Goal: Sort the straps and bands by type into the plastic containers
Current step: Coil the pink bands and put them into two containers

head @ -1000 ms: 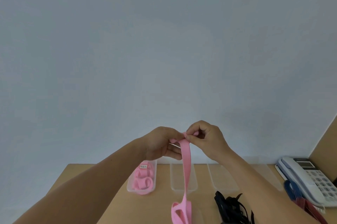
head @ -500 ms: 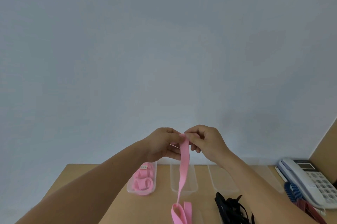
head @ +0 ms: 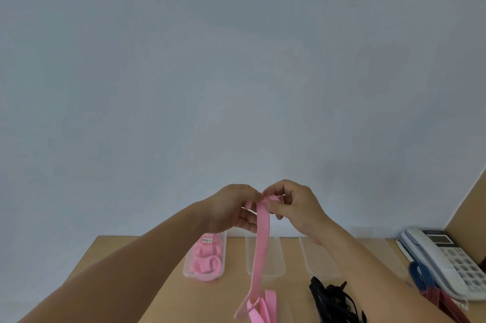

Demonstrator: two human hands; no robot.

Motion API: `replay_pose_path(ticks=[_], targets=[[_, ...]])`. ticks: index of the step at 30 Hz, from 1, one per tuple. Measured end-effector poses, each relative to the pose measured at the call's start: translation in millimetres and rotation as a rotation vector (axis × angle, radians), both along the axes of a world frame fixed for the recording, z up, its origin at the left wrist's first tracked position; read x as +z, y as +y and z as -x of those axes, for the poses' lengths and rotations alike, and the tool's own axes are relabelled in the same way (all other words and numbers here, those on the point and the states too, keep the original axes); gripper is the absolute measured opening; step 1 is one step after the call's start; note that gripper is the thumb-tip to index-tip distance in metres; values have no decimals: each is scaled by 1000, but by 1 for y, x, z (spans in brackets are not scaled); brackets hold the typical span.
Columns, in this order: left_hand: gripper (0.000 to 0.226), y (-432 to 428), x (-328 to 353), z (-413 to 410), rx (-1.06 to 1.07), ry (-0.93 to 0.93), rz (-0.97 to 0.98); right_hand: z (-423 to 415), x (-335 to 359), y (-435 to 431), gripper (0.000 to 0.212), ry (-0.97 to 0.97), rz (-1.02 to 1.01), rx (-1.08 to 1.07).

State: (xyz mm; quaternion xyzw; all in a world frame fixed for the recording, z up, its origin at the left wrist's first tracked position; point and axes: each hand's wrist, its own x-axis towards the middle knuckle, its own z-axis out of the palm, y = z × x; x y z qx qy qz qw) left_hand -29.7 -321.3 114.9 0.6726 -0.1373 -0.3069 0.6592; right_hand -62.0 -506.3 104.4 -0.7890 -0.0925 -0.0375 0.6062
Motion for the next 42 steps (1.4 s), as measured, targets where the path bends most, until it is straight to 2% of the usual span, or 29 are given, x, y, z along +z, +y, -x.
replay_pose_path(ticks=[2,4,8,10,12,16,18,22,26,28,32,37,42], targets=[[5,-1,0,1,39,-18,14,1,1,0,21,4,-9,10],[9,-1,0,1,59,-42,33,2,2,0,23,26,-64,14],[11,0,-2,-1,110,-154,53,0,7,-1,16,126,-201,-21],[12,-3,-4,0,143,-208,55,-1,6,0,27,171,-167,-14],[13,-4,-6,1,179,-242,55,-1,5,1,28,157,-97,-14],[23,-4,-6,3,155,-102,77,-1,2,0,13,67,-30,-49],[26,-3,-5,2,94,-64,26,-1,0,1,11,49,-10,-59],[17,0,-2,2,38,-43,-60,1,-2,2,8,39,1,-67],[6,2,0,3,-27,26,1,1,0,2,5,35,1,-78],[17,2,0,4,-46,46,46,1,-1,2,8,24,19,-84],[7,-1,-3,2,69,63,116,2,-4,0,10,-10,12,-69],[22,-2,-7,0,147,-15,137,2,0,-2,14,39,-46,-70],[23,-4,-10,1,184,-166,113,2,1,-1,23,116,-2,-56]])
